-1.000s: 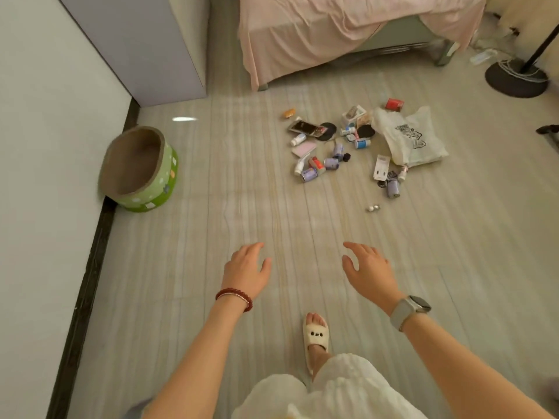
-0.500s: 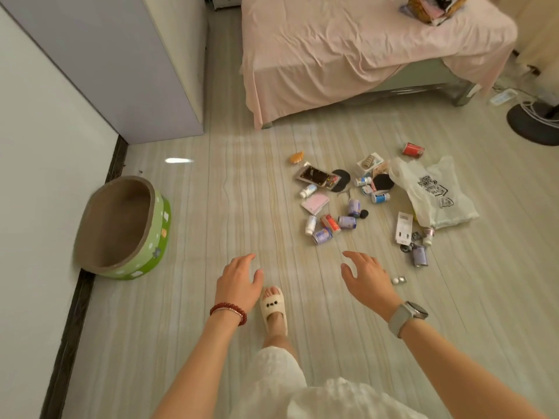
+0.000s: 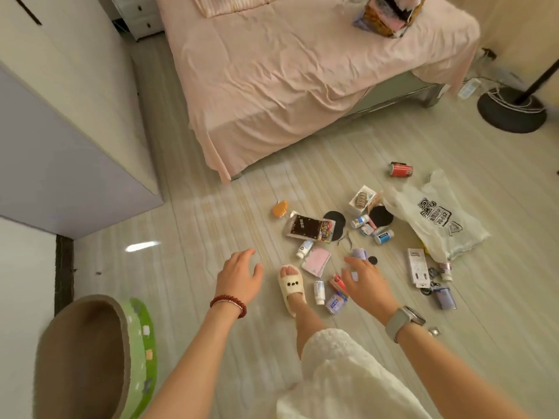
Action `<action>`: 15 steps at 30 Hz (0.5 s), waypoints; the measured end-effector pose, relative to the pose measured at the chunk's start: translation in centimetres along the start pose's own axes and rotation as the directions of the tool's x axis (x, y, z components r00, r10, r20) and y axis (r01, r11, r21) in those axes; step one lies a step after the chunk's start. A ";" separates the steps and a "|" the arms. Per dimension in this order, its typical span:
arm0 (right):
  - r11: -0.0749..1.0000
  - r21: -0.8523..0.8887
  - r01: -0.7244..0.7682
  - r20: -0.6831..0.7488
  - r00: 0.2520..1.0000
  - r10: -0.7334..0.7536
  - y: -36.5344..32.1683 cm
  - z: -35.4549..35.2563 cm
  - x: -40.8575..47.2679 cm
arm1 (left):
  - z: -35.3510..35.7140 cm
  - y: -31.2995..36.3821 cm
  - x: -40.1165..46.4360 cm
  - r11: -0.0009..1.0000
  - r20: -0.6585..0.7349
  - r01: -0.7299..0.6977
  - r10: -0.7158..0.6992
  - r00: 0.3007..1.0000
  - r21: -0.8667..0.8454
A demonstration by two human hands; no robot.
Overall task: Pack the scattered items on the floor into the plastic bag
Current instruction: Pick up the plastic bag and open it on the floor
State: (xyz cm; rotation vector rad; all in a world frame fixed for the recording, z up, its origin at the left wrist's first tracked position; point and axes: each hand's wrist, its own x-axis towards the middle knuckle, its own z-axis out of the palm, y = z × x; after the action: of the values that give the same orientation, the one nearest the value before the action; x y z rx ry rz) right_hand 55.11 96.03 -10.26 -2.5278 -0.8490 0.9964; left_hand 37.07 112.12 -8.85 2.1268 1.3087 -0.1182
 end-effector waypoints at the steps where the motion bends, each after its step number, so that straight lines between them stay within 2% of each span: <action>1: 1.000 0.013 -0.020 0.008 1.000 0.020 -0.9 -0.5 2.5 | -0.7 0.6 2.8 1.000 0.010 -0.005 0.005 1.000 0.009; 4: 0.999 0.028 -0.039 0.038 0.999 0.038 -4.6 -2.8 10.0 | -3.4 2.4 11.1 0.999 0.047 -0.006 0.004 0.999 0.034; 12: 0.999 0.013 -0.030 -0.032 0.999 0.030 -15.2 -10.4 26.2 | -12.4 7.2 29.6 0.994 0.057 -0.085 0.081 0.995 0.075; 15: 0.998 0.034 -0.057 -0.040 0.998 0.058 -17.8 -12.1 32.3 | -13.7 8.0 36.5 0.997 0.107 -0.066 0.061 0.992 0.040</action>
State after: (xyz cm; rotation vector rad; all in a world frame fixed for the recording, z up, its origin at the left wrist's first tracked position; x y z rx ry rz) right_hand 75.07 129.29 -10.18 -2.5488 -0.7458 0.9647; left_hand 58.69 145.50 -8.26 2.1653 1.1863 -0.2318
